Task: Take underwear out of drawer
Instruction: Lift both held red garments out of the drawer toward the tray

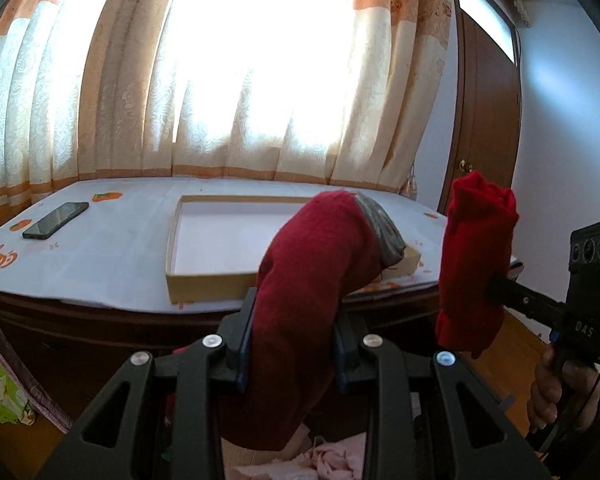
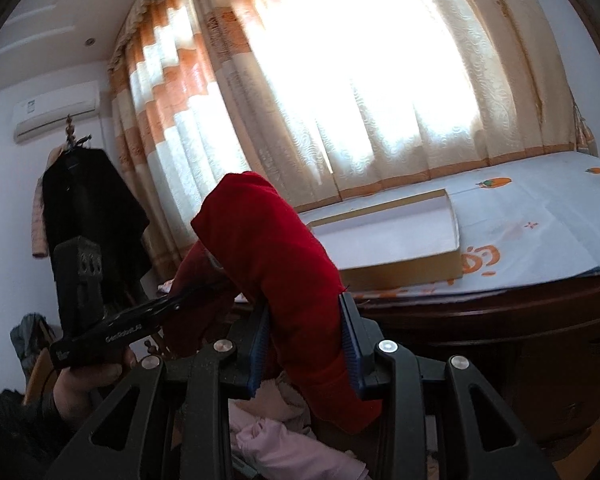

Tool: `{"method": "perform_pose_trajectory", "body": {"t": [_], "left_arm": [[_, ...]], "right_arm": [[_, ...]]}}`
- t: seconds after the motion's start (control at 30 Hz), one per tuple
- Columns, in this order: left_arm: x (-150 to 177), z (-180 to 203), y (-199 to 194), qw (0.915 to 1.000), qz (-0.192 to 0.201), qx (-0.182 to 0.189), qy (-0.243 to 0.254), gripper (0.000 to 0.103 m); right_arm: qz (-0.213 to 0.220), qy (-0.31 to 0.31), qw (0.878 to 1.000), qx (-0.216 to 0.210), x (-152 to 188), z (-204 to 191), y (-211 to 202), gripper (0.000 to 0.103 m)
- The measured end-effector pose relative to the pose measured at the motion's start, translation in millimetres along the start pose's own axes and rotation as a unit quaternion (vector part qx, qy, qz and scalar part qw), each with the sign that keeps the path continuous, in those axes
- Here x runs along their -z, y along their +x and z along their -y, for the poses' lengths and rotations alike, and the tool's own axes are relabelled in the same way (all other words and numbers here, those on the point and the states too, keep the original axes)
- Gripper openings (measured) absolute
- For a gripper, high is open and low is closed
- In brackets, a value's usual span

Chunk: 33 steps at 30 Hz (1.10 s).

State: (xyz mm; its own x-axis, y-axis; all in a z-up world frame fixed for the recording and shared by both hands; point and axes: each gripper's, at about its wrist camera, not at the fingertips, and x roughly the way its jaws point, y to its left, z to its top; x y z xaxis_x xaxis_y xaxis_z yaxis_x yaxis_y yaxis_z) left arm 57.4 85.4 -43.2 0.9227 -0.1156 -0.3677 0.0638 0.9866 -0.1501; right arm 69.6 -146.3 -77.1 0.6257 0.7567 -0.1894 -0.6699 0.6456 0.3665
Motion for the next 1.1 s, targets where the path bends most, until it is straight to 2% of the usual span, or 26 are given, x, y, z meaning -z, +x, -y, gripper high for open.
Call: {"method": "perform_pose_trajectory", "body": {"t": [0.67, 0.93, 1.1], "left_arm": [[-58, 15, 35, 0.9996, 0.01, -0.001, 0.025, 0.03], [-86, 12, 68, 0.9998, -0.006, 0.006, 0.018, 0.03], [-97, 8, 89, 0.9997, -0.023, 0.008, 0.0, 0.03]], "right_arm": [[-0.02, 0.006, 0.999, 0.033, -66, 14, 30, 0.035], [-0.055, 0.03, 0.997, 0.041, -98, 36, 65, 0.035], [-0.072, 0.057, 0.995, 0.044, -106, 55, 84, 0.036]]}}
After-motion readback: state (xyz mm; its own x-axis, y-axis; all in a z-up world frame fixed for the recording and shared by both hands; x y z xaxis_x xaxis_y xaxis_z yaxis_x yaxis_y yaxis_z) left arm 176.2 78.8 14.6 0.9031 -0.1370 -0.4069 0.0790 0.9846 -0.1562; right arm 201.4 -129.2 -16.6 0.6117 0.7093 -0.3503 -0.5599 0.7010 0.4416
